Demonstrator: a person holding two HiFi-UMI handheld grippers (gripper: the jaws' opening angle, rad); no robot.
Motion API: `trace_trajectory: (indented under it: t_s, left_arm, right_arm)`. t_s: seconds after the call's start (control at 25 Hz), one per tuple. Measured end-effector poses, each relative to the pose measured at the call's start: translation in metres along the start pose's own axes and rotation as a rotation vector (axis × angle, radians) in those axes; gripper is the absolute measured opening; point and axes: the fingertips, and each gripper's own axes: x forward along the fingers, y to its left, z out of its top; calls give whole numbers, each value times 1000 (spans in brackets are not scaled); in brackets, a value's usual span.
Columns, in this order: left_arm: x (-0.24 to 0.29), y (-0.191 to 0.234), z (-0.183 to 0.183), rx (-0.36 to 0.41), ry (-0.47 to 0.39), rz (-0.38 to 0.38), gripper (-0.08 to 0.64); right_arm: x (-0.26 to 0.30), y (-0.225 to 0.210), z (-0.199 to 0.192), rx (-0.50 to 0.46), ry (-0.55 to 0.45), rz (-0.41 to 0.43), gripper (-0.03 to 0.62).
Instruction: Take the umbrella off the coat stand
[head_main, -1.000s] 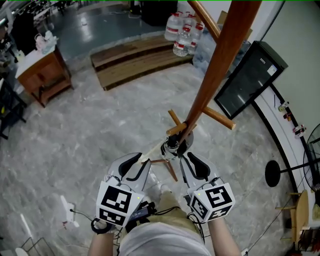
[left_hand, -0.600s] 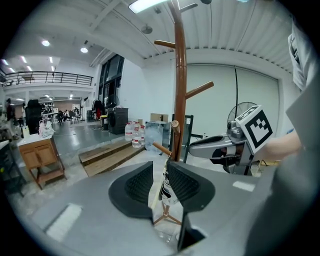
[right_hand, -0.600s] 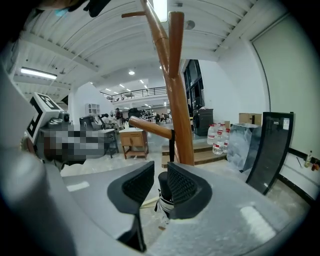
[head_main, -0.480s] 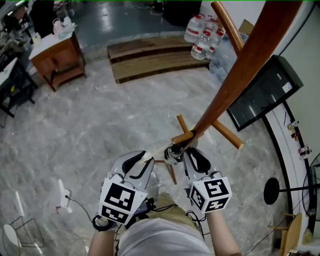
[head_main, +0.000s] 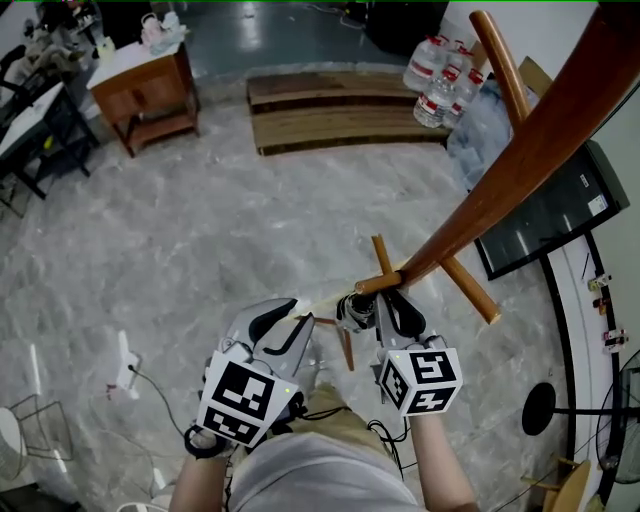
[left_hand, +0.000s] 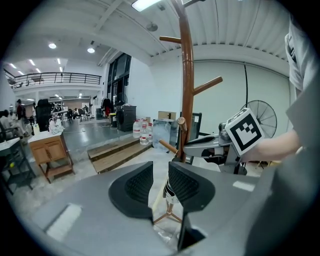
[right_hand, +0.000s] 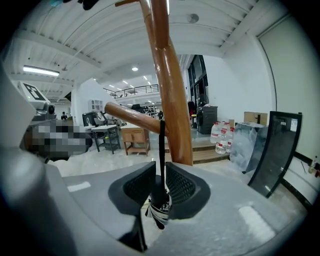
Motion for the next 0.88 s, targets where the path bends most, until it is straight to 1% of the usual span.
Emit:
trace_trajectory:
  t_s: [0.2, 0.4, 0.52, 0.88]
  left_arm:
    - [-1, 2, 0, -12, -2, 15, 97]
    - [1, 3, 0, -16, -1, 19, 97]
    - [2, 3, 1, -17, -3, 14, 97]
    - [-3, 7, 2, -13, -10, 3, 97]
  right_arm:
    - [2, -3, 2, -6, 0, -20, 5]
    - [2, -4, 2, -4, 8, -23, 5]
    - [0, -3, 1, 25, 7, -17, 4]
    - [-5, 8, 3, 48, 26, 18, 3]
